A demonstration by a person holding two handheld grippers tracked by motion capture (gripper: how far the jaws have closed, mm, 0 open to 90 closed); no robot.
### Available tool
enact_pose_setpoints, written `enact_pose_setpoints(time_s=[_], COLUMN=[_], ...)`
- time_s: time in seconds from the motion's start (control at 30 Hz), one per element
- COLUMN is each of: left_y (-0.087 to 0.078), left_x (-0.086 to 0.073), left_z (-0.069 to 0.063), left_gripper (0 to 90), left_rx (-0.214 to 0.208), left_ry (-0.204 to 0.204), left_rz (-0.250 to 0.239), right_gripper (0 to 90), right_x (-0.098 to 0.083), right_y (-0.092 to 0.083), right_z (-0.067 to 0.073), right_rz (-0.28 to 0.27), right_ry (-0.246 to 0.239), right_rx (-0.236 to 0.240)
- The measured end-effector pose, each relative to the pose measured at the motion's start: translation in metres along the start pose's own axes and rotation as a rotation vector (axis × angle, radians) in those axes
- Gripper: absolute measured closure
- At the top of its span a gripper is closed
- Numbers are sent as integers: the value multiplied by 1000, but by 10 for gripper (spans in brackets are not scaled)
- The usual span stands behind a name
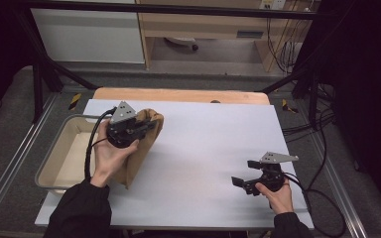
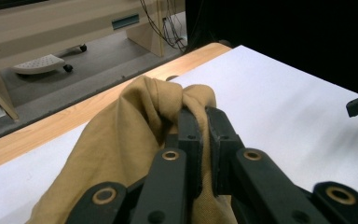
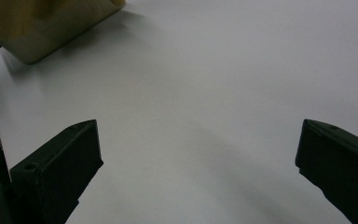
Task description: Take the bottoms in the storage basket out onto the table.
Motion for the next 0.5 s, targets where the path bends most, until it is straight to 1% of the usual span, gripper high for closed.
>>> enact_pose_setpoints(time_s=[0.5], left_y=[18], left_x=[3], left_z=[-17], left_gripper=[849], left_rx=[-36], left_ry=[8], left_rz=[9], right_gripper=[7], right_x=[0], right_y=[-1], right_z=[0], right_rz=[-3], right_ry=[2], right_rx=[0])
Point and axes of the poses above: each handheld gripper's, and its own axes: y roughly forward along the jaws, x roughly out of its top, z roughly to its left, the point moved 6 cm from there along y, roughly forward along the jaws, and after that the axes turned 1 degree about x, right-handed, at the moved point
